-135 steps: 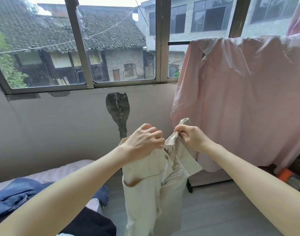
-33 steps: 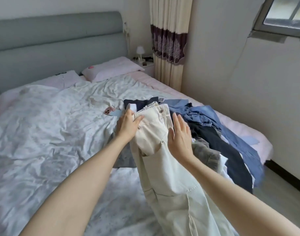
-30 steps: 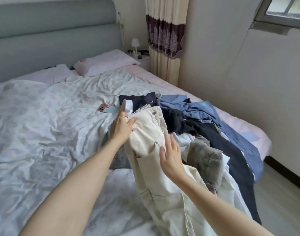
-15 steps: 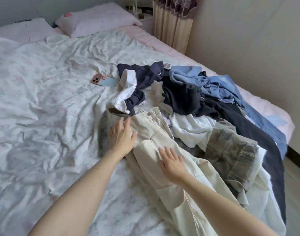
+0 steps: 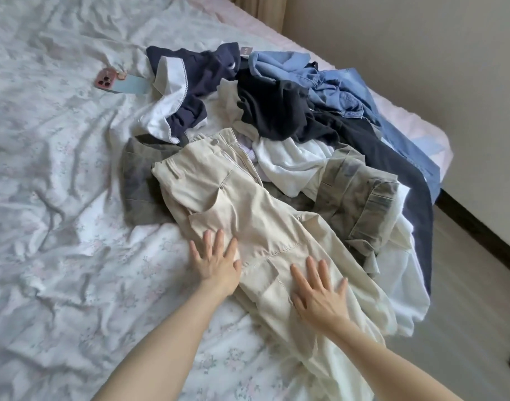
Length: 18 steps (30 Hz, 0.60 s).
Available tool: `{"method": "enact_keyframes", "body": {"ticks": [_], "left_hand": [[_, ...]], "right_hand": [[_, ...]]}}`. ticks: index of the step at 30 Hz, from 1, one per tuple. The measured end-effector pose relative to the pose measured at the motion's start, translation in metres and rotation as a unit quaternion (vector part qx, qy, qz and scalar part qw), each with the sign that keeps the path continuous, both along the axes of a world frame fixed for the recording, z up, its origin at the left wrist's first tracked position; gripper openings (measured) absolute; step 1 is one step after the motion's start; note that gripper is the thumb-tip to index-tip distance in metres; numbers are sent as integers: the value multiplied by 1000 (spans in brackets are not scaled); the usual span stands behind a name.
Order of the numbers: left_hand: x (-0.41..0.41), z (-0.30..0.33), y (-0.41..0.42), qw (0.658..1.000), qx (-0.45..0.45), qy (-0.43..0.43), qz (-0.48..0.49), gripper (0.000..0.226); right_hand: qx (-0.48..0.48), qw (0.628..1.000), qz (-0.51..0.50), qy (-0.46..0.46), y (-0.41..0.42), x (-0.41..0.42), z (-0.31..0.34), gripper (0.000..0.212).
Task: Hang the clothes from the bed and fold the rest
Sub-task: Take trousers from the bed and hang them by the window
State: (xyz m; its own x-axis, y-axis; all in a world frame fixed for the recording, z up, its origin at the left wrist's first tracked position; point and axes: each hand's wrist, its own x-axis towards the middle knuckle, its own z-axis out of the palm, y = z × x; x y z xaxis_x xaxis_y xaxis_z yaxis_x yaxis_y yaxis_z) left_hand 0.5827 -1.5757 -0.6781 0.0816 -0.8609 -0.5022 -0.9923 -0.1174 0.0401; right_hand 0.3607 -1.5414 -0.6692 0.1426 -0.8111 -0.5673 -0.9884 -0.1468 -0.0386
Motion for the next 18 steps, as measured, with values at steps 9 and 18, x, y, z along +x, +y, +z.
{"method": "enact_keyframes", "body": {"ticks": [9,18], "left_hand": [[-58,-8,39,989,-7,55,-137,70],[-112,16,21,986,-79,95,-111,61]], "right_hand": [[-82,937,-304,-148,41,-61,5,51],[-27,931,-310,-191,66,-123,-11,7]]}}
